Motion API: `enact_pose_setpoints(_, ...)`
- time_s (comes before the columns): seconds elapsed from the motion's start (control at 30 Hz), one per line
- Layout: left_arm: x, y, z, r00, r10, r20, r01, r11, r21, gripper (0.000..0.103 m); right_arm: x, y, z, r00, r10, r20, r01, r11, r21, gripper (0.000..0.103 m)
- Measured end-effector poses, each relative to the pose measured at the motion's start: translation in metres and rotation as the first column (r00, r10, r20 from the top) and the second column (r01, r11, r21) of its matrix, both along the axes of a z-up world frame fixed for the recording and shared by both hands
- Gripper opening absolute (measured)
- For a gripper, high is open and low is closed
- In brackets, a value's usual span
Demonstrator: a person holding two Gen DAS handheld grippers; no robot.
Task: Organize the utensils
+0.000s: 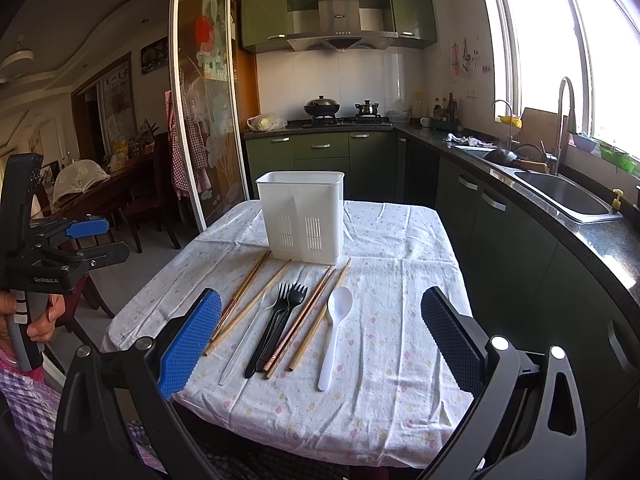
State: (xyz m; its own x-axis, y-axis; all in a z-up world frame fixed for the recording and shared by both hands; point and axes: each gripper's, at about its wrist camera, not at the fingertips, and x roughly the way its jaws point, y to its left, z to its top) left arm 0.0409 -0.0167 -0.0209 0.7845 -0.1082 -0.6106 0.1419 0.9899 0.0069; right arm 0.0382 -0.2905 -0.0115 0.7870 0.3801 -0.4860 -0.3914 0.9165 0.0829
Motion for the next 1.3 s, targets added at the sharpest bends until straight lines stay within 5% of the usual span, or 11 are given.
enact_pose_setpoints(0.2,0.075,-0.023,-0.030,0.969,-0.026,-0.247,0.022,1.000,-0.020,0.096,0.032,-0.009,-0.014,0.993,-0.033,-0.111,0.032,0.999,-0.013,0.099)
enact_pose_setpoints(0.37,0.132,-0.042,-0.080,0.875,-0.063,-0.480,0.033,0.997,-0.072,0.096,0.048,-0.018,-0.026,0.986,-0.051,-0.159,0.050,0.999,-0.008,0.099)
enact_pose_setpoints(0.5,0.156,-0.049,-0.112,0.807,-0.047,-0.588,-0.007,0.996,-0.090,0.093,0.054,-0.022,-0.031,0.982,-0.051,-0.179,0.051,0.999,-0.007,0.099)
enact_pose_setpoints(0.57,0.162,-0.053,-0.122,0.781,-0.038,-0.623,-0.017,0.997,-0.081,0.076,0.055,-0.022,-0.033,0.982,-0.049,-0.184,0.049,0.999,-0.007,0.099)
enact_pose_setpoints(0.83,0.163,-0.066,-0.133,0.720,-0.057,-0.692,-0.030,0.993,-0.114,0.043,0.059,-0.017,-0.037,0.980,-0.029,-0.198,0.029,1.000,-0.002,0.099)
enact_pose_setpoints(1.13,0.184,-0.069,-0.153,0.702,0.021,-0.712,-0.086,0.995,-0.056,0.011,0.059,-0.010,-0.037,0.980,-0.004,-0.201,0.002,1.000,-0.009,0.099)
enact_pose_setpoints(1.3,0.190,-0.069,-0.155,0.709,0.027,-0.705,-0.094,0.994,-0.056,0.010,0.064,-0.008,-0.040,0.977,-0.009,-0.212,0.006,1.000,-0.017,0.099)
